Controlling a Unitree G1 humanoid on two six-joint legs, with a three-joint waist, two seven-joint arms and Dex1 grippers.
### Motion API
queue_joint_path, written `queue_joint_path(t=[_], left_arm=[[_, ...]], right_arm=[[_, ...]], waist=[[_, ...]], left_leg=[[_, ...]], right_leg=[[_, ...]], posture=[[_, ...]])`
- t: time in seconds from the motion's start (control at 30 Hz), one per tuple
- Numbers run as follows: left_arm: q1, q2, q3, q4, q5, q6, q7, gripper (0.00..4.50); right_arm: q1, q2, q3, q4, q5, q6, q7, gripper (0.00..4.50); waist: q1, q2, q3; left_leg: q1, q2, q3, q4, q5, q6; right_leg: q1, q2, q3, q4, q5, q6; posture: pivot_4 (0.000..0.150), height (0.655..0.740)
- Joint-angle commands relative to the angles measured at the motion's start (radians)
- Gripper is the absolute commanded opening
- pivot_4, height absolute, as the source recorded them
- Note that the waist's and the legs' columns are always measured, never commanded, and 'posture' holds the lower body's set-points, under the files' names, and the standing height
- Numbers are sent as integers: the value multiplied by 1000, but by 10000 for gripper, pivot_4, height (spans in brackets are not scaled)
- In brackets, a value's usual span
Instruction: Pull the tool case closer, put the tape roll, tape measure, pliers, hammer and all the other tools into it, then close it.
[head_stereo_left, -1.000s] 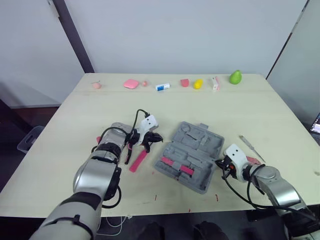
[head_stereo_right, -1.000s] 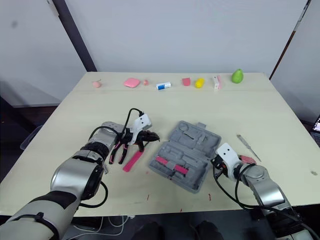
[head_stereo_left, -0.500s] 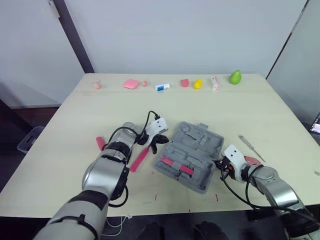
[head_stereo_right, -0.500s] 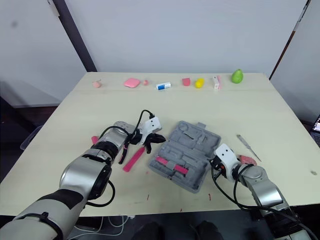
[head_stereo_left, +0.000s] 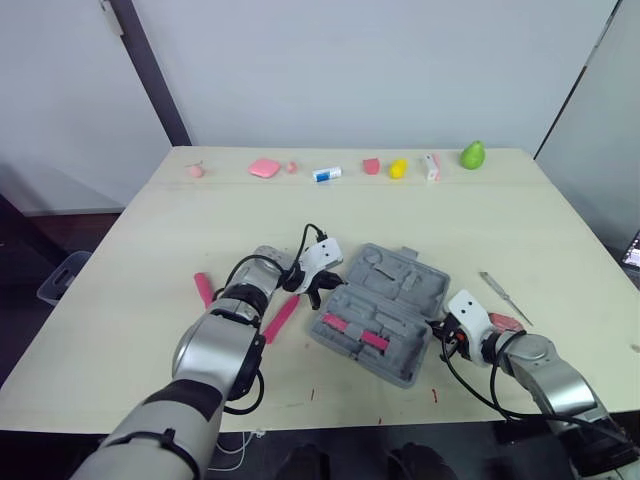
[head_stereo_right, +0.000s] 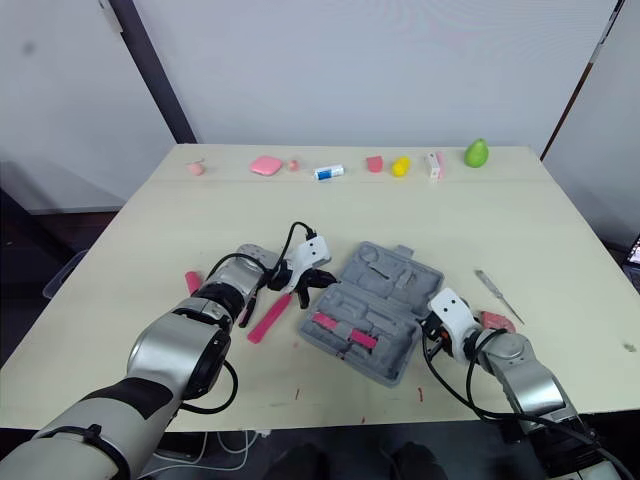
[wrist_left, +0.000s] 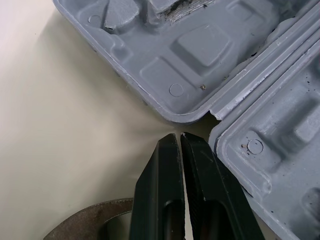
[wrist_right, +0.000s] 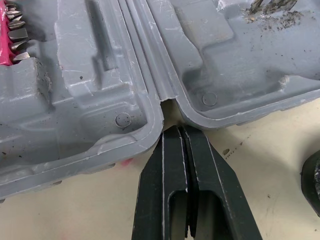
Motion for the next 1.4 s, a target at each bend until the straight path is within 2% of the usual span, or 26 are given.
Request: queue_joint_path(t=[0.03, 0.53, 1.1, 1.4], left_arm=[[7, -24, -7, 13, 2, 14, -57, 1810], [52, 12, -15, -6, -8, 2, -252, 1810], [175, 78, 11, -95, -102, -1, -410, 1810], [272, 121, 17, -260, -179, 82, -485, 1810]], right_arm=[[3, 4, -18, -38, 11, -40, 11, 0], [30, -28, -28, -35, 33, -83, 88, 0], [31, -30, -28, -1, 43, -130, 175, 0], [33, -29, -34, 36, 51, -202, 217, 0]], waist=[[0, 0, 0], [-3, 0, 0], [-6, 0, 0], [-7, 0, 0]], left_leg=[[0, 0, 0, 0, 0, 0], [0, 0, 0, 0, 0, 0], [1, 0, 0, 0, 0, 0], [1, 1, 0, 0, 0, 0]], right_leg=[[0, 0, 0, 0, 0, 0], [0, 0, 0, 0, 0, 0], [0, 1, 1, 0, 0, 0], [0, 1, 1, 0, 0, 0]], posture=[[1500, 7400], [1500, 7400], [1500, 7400], [1500, 7400]])
